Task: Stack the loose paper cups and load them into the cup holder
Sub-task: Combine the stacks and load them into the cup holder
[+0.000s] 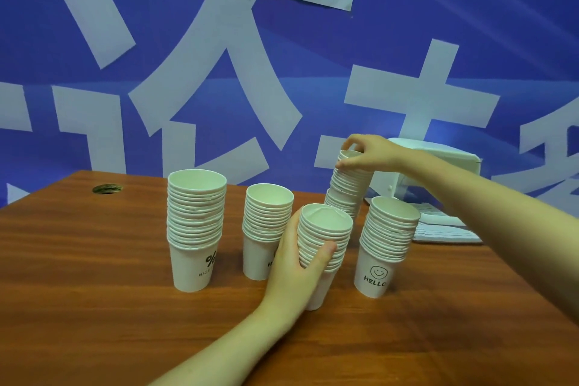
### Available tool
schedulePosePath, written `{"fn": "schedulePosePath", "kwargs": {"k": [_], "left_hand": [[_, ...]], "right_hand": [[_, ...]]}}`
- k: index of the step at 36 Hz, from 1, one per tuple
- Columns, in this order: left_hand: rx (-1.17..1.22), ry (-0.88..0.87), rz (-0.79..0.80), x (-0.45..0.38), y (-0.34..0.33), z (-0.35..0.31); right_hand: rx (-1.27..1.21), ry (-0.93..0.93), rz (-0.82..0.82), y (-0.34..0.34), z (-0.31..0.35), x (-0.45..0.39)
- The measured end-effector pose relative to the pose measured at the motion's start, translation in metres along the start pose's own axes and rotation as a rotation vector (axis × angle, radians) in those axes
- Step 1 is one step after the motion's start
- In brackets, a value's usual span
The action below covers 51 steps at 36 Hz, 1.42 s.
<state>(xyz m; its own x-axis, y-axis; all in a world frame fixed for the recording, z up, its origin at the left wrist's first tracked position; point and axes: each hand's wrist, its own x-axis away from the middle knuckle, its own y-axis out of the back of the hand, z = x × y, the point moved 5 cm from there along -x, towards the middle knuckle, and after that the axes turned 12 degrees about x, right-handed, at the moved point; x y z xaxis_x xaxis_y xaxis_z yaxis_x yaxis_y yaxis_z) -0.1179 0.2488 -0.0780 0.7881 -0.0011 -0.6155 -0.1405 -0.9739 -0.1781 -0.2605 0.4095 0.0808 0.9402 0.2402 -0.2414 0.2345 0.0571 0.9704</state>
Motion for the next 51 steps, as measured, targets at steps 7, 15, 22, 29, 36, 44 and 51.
{"fn": "schedulePosePath", "kwargs": {"k": [7,15,22,29,36,44,51], "left_hand": [[-0.003,0.009,0.009,-0.001,0.0,0.001],[-0.008,0.002,0.004,-0.001,0.001,0.003],[-0.007,-0.024,0.004,-0.001,0.0,0.001],[0.0,-0.028,-0.002,-0.001,0.0,-0.001],[-0.01,-0.002,-0.008,-0.002,0.002,0.004],[-0.022,0.008,-0.002,-0.002,0.002,0.003],[-0.066,0.015,-0.014,-0.001,0.003,0.006]], "right_hand": [[-0.013,0.071,-0.089,-0.009,-0.003,0.009],[0.101,0.085,-0.073,-0.019,0.0,0.015],[0.076,0.093,-0.054,-0.021,0.001,0.023],[0.002,0.106,-0.136,-0.021,-0.01,0.03],[-0.008,0.148,-0.135,-0.017,-0.012,0.035],[-0.038,0.23,-0.175,-0.019,-0.013,0.035],[-0.049,0.204,-0.288,-0.007,-0.017,0.038]]}}
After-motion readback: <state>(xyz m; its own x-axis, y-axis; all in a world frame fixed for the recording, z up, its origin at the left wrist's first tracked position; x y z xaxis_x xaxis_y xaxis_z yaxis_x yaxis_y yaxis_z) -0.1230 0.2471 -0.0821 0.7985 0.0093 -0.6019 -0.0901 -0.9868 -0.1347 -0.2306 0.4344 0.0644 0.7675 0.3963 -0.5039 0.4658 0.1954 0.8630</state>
